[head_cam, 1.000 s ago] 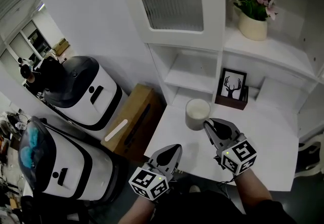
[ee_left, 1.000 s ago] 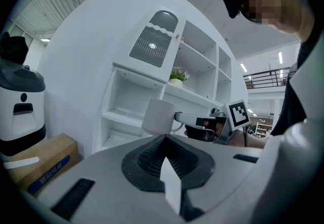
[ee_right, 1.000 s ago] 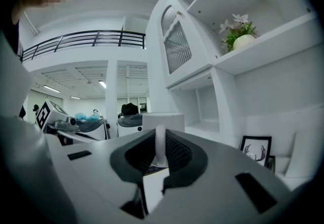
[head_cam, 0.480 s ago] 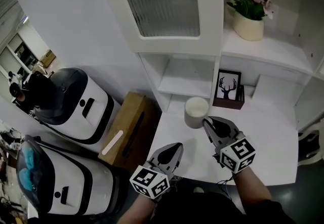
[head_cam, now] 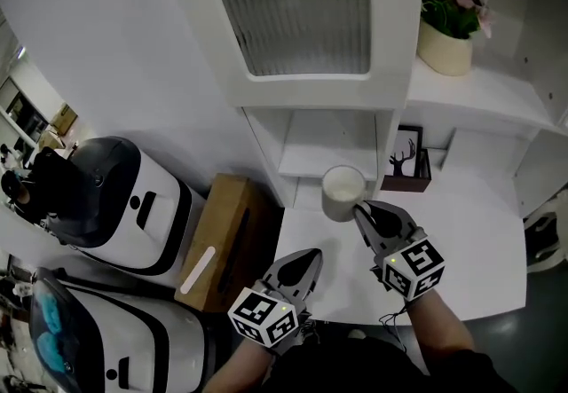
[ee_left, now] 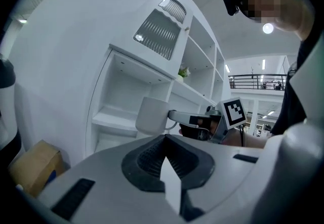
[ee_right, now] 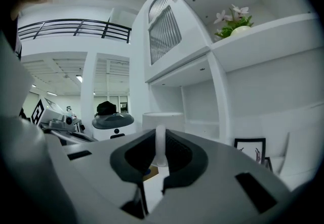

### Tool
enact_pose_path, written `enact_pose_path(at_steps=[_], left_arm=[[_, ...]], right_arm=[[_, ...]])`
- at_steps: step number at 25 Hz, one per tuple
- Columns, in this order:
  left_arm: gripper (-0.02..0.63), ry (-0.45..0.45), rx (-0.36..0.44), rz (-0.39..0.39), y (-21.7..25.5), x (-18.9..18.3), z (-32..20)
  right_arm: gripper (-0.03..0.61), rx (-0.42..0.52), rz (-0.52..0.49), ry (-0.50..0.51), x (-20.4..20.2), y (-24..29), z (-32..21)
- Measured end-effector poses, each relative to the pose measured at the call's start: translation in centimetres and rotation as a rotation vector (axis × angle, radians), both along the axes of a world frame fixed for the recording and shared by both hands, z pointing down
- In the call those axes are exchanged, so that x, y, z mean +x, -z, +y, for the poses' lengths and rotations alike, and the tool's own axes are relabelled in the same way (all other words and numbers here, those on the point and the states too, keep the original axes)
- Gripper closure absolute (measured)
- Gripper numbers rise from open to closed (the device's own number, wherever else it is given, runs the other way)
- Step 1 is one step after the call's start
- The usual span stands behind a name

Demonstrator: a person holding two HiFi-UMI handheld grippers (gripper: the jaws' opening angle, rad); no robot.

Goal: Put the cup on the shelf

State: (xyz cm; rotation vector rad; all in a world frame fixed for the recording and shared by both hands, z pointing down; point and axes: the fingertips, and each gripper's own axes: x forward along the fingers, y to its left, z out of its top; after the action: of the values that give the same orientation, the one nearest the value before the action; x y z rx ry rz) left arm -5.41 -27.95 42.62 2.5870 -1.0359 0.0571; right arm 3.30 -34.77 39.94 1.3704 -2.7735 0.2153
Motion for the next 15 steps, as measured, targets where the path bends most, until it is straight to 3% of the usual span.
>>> enact_pose_path(at_steps=[15], left_arm=[[0.609, -0.093, 0.0, 0.021, -0.1, -3.5, -4.6]], right_arm=[[0.548, -0.009, 0.031, -0.129, -2.1, -0.7, -4.5]])
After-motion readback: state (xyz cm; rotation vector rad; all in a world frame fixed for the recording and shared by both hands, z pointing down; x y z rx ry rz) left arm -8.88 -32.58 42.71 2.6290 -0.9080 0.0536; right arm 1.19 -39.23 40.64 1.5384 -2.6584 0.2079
